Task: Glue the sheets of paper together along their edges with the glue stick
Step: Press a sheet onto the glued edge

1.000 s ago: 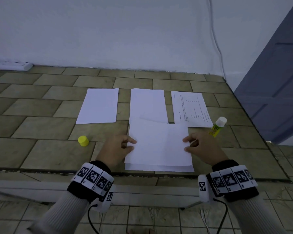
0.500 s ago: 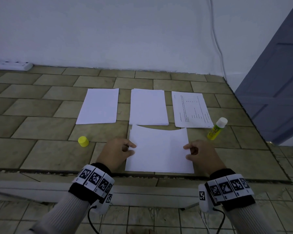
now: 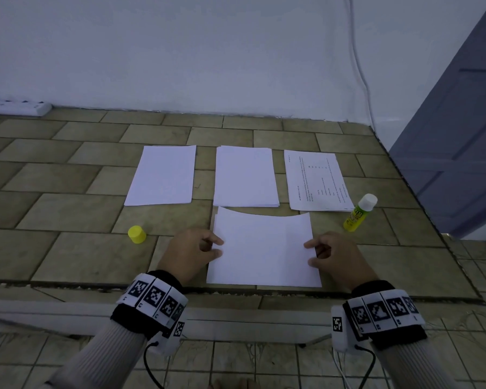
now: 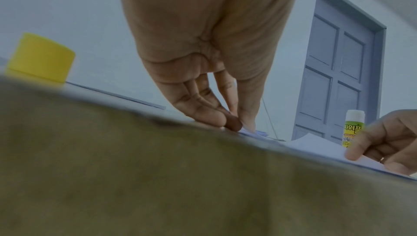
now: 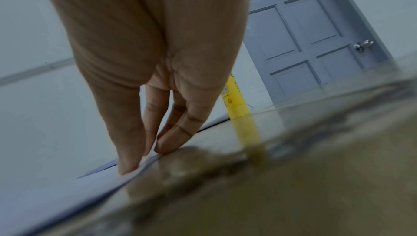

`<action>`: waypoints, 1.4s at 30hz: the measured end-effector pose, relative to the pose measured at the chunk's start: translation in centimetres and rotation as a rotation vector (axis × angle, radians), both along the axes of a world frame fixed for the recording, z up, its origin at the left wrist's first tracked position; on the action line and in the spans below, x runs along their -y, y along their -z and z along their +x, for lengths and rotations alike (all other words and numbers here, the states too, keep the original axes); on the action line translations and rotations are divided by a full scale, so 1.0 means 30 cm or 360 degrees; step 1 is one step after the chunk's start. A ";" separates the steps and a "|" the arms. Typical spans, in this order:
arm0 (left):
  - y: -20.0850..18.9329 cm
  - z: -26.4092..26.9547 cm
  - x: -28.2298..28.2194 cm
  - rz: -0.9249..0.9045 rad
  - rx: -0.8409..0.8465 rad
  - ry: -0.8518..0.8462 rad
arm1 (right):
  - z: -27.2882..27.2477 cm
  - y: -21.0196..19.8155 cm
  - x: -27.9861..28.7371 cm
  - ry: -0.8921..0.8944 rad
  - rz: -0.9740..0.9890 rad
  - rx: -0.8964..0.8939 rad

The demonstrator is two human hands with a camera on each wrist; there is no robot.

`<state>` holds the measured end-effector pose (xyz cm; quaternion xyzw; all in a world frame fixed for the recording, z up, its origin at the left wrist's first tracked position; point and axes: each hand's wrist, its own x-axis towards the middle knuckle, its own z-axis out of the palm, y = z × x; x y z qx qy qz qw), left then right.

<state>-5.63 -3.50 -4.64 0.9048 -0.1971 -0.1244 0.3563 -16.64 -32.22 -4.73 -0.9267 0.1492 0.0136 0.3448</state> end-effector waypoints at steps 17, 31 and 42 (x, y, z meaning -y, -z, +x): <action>0.012 0.003 -0.003 -0.0022 0.0019 0.0000 | -0.004 0.006 0.010 -0.0013 0.0012 0.0003; 0.019 0.000 -0.008 -0.0046 0.0004 -0.0015 | 0.002 -0.009 -0.002 -0.0014 -0.0046 -0.0064; 0.030 0.013 -0.011 0.0356 0.0195 0.0033 | 0.010 -0.003 -0.013 -0.0038 -0.0176 -0.0082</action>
